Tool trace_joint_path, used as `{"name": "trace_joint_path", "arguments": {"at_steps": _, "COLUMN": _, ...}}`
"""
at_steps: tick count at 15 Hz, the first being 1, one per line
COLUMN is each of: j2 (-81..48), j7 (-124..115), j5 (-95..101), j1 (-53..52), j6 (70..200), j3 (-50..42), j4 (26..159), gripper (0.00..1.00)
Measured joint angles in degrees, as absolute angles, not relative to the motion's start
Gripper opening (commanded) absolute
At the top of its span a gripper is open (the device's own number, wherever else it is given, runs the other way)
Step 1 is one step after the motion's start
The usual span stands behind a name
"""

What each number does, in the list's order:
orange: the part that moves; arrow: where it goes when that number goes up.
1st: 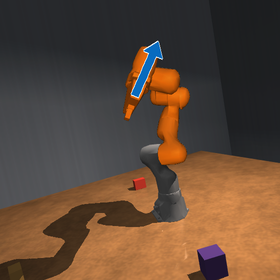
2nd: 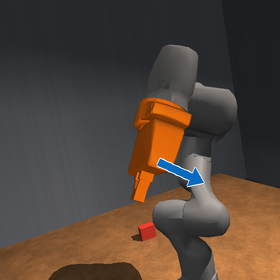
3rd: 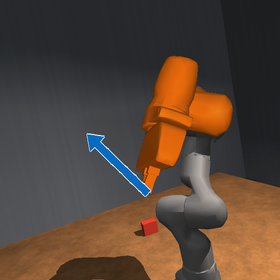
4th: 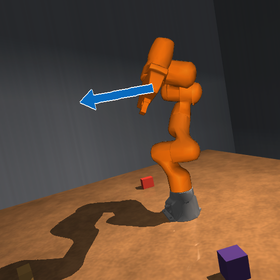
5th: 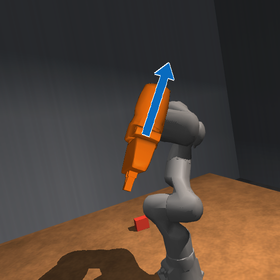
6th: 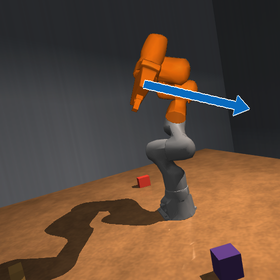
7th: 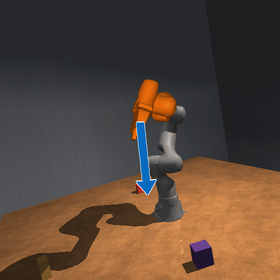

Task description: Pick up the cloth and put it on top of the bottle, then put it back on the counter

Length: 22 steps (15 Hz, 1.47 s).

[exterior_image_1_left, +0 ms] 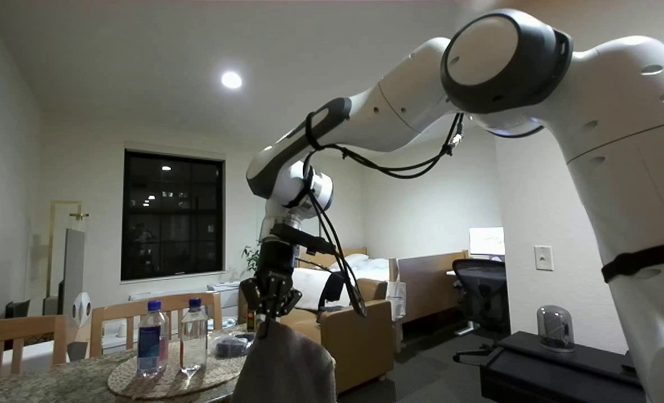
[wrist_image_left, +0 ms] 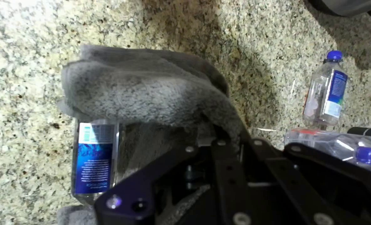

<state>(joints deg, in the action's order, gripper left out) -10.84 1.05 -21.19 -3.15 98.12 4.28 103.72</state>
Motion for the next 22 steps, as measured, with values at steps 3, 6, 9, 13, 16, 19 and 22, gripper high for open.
{"name": "trace_joint_path", "arguments": {"at_steps": 3, "j2": -7.3, "j7": -1.4, "j5": -20.3, "j1": -6.0, "j6": 99.3, "j3": 5.7, "j4": 106.0, "gripper": 0.09}}
{"name": "trace_joint_path", "arguments": {"at_steps": 6, "j2": -5.2, "j7": -4.5, "j5": -18.9, "j1": -8.8, "j6": 100.4, "j3": 7.7, "j4": 106.9, "gripper": 0.09}}
{"name": "trace_joint_path", "arguments": {"at_steps": 9, "j2": -4.5, "j7": -7.0, "j5": -16.9, "j1": -11.6, "j6": 102.2, "j3": 10.0, "j4": 107.6, "gripper": 0.08}}
{"name": "trace_joint_path", "arguments": {"at_steps": 13, "j2": -4.7, "j7": -8.3, "j5": -16.3, "j1": -15.1, "j6": 104.5, "j3": 13.2, "j4": 109.9, "gripper": 0.08}}
{"name": "trace_joint_path", "arguments": {"at_steps": 16, "j2": -5.4, "j7": -8.3, "j5": -16.3, "j1": -17.1, "j6": 104.9, "j3": 15.2, "j4": 111.0, "gripper": 0.08}}
{"name": "trace_joint_path", "arguments": {"at_steps": 19, "j2": -6.8, "j7": -8.6, "j5": -16.2, "j1": -18.4, "j6": 107.0, "j3": 16.1, "j4": 112.2, "gripper": 0.08}}
{"name": "trace_joint_path", "arguments": {"at_steps": 22, "j2": -9.3, "j7": -11.4, "j5": -12.4, "j1": -19.0, "j6": 116.6, "j3": 16.1, "j4": 115.5, "gripper": 0.08}}
